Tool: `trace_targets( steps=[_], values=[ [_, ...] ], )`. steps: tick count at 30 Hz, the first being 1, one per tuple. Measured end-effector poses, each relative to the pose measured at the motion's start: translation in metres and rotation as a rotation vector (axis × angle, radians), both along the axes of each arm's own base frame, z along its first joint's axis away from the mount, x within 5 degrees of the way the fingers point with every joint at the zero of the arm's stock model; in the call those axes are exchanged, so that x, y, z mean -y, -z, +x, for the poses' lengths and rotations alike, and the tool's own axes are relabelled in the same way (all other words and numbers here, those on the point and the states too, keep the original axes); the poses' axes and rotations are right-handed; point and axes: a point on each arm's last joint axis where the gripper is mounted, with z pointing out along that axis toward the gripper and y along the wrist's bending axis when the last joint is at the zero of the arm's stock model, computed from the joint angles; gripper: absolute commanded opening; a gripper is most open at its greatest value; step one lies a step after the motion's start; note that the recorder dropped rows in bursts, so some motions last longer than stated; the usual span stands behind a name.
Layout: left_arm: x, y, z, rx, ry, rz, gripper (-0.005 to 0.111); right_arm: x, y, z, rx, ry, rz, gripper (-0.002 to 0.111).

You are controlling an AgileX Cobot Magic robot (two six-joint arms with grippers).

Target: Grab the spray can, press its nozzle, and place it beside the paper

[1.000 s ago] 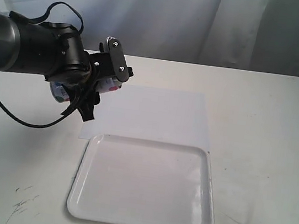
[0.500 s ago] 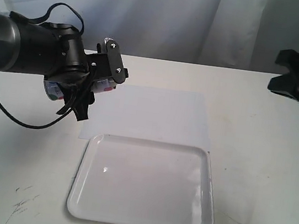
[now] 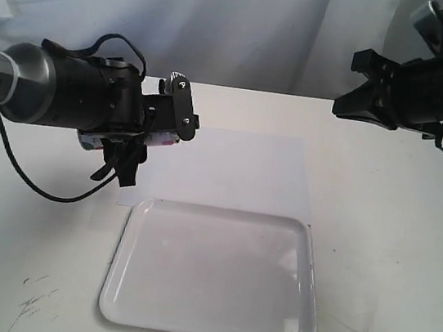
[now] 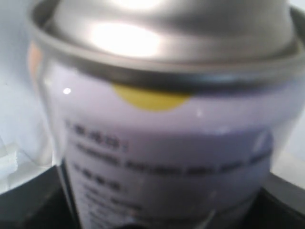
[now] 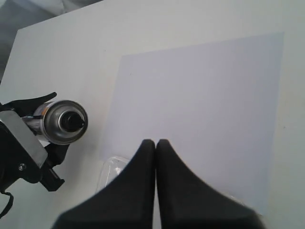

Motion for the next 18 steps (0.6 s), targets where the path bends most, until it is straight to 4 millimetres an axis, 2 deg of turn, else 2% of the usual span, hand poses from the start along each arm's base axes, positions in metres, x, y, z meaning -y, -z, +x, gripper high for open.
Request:
trace_targets(
  steps=[11,18],
  values=[
    [0.003,0.001,0.006,0.074,0.012,-0.018,0.0,-0.023,0.033,0.031,-0.116,-0.117,0.111,0.0],
    [0.008,0.001,0.007,0.091,-0.012,-0.125,0.0,-0.036,0.036,0.042,-0.118,-0.174,0.139,0.0]
  ],
)
